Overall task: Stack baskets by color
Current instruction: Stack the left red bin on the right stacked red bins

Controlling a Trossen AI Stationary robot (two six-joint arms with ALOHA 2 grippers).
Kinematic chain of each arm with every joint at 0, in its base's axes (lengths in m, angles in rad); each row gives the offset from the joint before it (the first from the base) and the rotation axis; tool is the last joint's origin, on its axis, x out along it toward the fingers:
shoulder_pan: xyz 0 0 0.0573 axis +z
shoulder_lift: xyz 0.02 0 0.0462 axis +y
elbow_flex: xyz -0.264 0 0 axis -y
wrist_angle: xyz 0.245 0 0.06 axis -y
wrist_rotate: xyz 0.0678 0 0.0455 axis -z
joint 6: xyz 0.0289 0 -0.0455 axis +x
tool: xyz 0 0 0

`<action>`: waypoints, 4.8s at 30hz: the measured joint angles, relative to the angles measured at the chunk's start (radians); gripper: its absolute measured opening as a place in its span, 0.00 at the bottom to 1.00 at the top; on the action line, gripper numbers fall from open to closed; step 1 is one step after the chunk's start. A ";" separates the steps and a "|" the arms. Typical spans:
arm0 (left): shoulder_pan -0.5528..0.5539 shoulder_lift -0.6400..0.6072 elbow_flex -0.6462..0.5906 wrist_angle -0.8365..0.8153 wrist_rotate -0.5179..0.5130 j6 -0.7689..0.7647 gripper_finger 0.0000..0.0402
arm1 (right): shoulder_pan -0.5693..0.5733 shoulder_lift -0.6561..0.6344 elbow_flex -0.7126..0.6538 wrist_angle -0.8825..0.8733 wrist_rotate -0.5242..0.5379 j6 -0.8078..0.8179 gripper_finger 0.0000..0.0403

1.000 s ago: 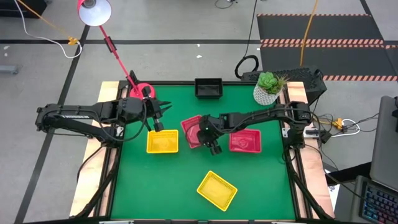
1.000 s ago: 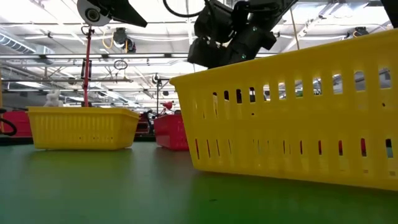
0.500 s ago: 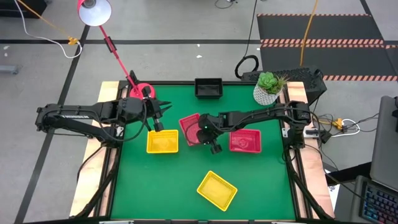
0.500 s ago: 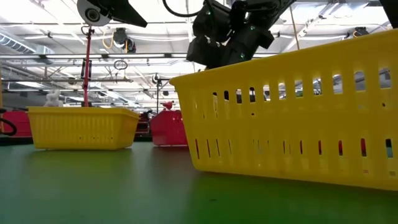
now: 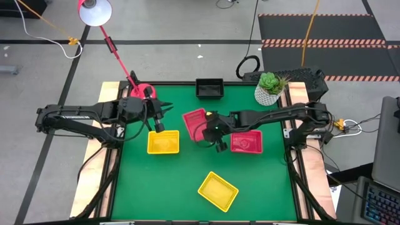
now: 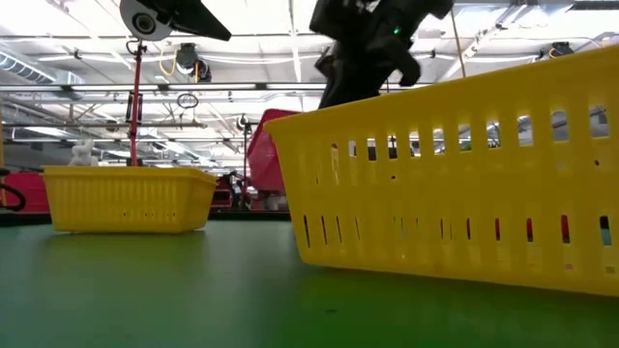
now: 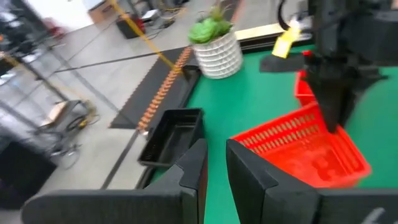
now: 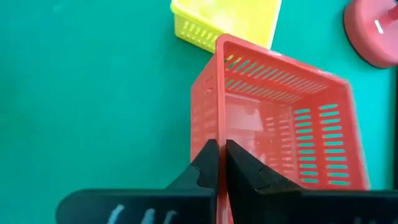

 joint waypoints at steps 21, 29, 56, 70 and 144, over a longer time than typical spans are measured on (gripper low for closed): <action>-0.063 0.338 0.000 0.124 0.297 0.238 0.54 | 0.047 -0.117 -0.001 -0.124 0.035 -0.095 0.00; -0.042 0.393 0.000 0.119 0.350 0.308 0.54 | 0.049 -0.116 -0.001 -0.125 0.034 -0.095 0.00; 0.019 0.413 0.000 0.049 0.420 0.425 0.15 | 0.086 -0.116 -0.001 -0.129 0.033 -0.255 0.00; 0.019 0.413 -0.002 0.056 0.423 0.442 0.07 | 0.086 -0.116 -0.001 -0.141 0.058 -0.215 0.08; -0.344 0.282 -0.001 0.336 -0.115 -0.445 0.56 | 0.311 -0.945 -0.323 -0.705 0.083 -0.666 0.00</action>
